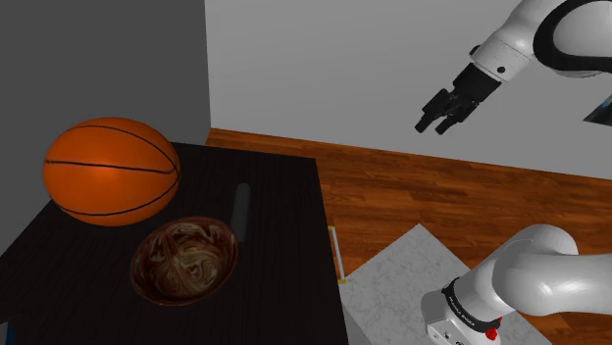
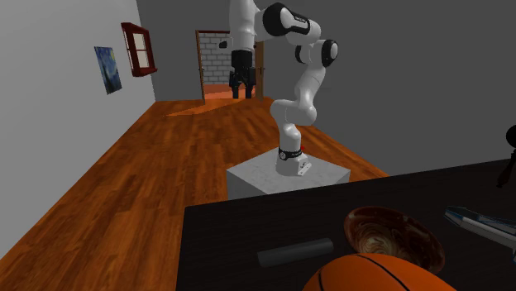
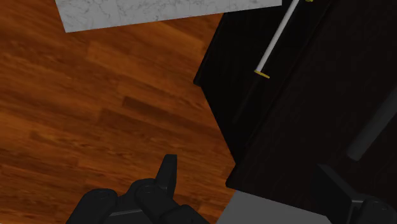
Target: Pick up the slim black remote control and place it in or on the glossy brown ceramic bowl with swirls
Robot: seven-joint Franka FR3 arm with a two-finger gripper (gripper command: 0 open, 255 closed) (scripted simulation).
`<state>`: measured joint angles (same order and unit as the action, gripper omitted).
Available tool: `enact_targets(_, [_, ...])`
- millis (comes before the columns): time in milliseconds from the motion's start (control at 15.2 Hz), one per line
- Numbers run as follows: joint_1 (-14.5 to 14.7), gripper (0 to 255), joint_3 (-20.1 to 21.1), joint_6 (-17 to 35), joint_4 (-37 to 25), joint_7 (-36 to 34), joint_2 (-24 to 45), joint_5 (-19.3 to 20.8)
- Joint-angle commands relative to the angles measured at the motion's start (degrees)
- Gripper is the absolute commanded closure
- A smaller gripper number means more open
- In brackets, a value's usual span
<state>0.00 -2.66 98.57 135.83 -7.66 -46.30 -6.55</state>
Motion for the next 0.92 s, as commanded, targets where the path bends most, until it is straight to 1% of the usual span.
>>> enact_targets(0, [0.0,0,0.0,0.0,0.0,0.0,0.0,0.0])
enact_targets(396, [1.2,0,9.4,7.3,3.6,-10.3,2.3,-2.9])
enact_targets(858, [1.5,0,20.6,16.0,3.4,-22.9,10.0,-4.6])
